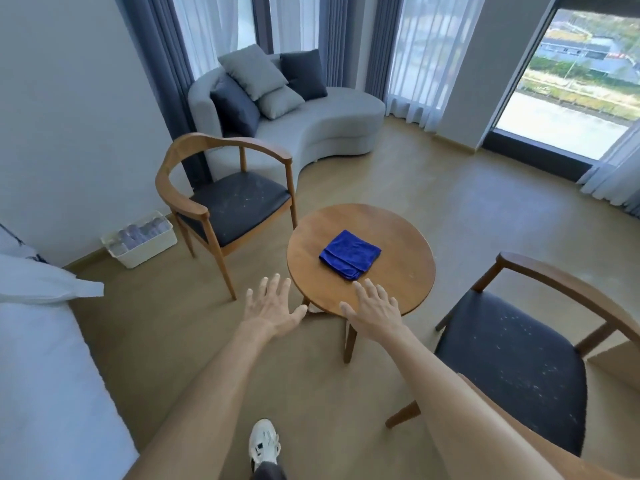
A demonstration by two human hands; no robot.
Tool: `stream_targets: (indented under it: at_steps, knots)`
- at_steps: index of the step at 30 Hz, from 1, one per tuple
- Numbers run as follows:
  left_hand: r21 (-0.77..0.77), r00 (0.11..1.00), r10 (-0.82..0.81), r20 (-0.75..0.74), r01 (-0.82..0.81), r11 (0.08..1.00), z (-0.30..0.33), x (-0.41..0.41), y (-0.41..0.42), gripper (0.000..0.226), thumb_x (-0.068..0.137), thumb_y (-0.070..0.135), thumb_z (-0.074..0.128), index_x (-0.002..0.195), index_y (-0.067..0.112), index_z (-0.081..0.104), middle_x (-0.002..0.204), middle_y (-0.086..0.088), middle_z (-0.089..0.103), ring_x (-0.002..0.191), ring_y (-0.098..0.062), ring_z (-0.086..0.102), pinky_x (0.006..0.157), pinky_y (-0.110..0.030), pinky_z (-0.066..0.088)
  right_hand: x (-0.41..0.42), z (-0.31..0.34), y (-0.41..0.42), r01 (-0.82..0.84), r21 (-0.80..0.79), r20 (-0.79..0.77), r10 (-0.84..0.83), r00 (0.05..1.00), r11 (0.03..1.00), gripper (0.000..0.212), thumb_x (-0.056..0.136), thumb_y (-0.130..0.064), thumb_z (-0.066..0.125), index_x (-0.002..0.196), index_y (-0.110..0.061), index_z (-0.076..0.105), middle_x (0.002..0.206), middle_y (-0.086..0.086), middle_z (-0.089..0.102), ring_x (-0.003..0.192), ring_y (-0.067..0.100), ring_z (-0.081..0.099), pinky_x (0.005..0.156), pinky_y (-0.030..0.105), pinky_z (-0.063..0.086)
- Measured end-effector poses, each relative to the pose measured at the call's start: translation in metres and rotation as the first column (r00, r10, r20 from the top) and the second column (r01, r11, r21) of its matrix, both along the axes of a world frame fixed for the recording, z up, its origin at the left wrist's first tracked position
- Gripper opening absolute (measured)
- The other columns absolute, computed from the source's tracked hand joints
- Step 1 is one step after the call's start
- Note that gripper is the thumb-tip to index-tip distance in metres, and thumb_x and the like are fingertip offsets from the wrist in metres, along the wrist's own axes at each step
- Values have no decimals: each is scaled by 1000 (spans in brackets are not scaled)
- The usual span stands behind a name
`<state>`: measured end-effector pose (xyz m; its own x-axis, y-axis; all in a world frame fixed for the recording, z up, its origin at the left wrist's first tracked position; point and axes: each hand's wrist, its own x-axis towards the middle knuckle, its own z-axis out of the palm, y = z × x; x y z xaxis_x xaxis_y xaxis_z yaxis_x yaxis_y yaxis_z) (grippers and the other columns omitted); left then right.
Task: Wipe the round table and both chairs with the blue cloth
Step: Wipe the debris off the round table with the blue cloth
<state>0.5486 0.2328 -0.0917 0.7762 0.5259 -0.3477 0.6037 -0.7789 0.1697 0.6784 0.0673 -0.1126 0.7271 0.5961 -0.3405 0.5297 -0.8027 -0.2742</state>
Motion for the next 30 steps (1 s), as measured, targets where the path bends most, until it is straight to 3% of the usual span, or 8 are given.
stream_targets:
  at_steps: [10,23,30]
  knots:
    - [-69,986,-166,-16,164,984,-6,102,152,73,96,57,33,155,22,8,163,-1,-1,150,-21,-4,120,-48,4,55,-18,119,208,-28,-69,-209,975,978,66,96,-56,30,151,-24,15,161,3,10,146,26,10,113,49,18]
    - [-100,910,-398,-117,388,916,-65,269,207,71,98,53,30,155,21,3,163,-2,-2,150,-21,-6,120,-47,2,181,-83,165,420,-82,-160,-428,890,904,65,96,-55,28,152,-23,15,161,2,9,147,24,9,115,47,18]
    - [-145,858,-478,-189,457,877,-117,350,221,69,99,50,28,155,19,4,163,-3,0,150,-22,-3,120,-46,5,250,-112,178,484,-120,-213,-499,840,867,63,99,-45,32,153,-19,13,161,2,9,147,23,8,115,45,20]
